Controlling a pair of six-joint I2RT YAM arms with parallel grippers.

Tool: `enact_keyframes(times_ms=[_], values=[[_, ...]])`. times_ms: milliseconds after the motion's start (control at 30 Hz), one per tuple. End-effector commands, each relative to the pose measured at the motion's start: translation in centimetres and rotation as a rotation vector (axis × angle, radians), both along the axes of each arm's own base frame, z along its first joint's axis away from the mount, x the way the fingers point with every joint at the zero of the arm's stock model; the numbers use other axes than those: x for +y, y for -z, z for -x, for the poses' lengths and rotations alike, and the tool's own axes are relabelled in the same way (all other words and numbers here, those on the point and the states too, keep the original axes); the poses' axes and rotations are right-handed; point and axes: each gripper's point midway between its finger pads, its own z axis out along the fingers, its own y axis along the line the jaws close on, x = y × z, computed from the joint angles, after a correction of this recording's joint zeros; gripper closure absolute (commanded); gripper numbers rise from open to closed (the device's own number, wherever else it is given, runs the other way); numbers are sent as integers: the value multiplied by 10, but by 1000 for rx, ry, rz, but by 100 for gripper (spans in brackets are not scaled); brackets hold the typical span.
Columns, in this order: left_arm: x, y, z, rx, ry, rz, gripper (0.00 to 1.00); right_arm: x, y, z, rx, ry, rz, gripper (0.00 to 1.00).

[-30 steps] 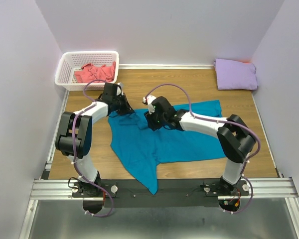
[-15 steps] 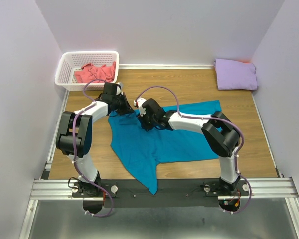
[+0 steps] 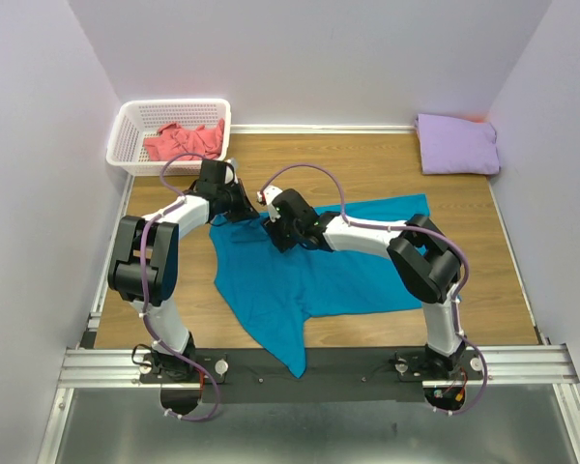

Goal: Fold and stack the t-shirts
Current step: Fold the tshirt

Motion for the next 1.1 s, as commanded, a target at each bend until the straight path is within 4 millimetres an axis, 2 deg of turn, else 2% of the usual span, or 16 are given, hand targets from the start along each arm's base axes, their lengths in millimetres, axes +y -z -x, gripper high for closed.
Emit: enact_keyframes(times_ms=[0,233,633,733,1067], values=[[3,-12,-10,-42,2,-7,100,3,0,-12,-43,21,15,49],[3,-15,-10,-47,5,-9,100,-3,5,-13,-50,42,39,58],[8,-21,-8,-58,-1,-32,100,-12,-25,-16,-100,64,34,85],[10,-23,-5,-56,-2,-42,100,-11,-30,-10,-97,16,41,96],[14,-43,20,-57,-12,-35,100,-16,-35,19,-2,-82,48,96]])
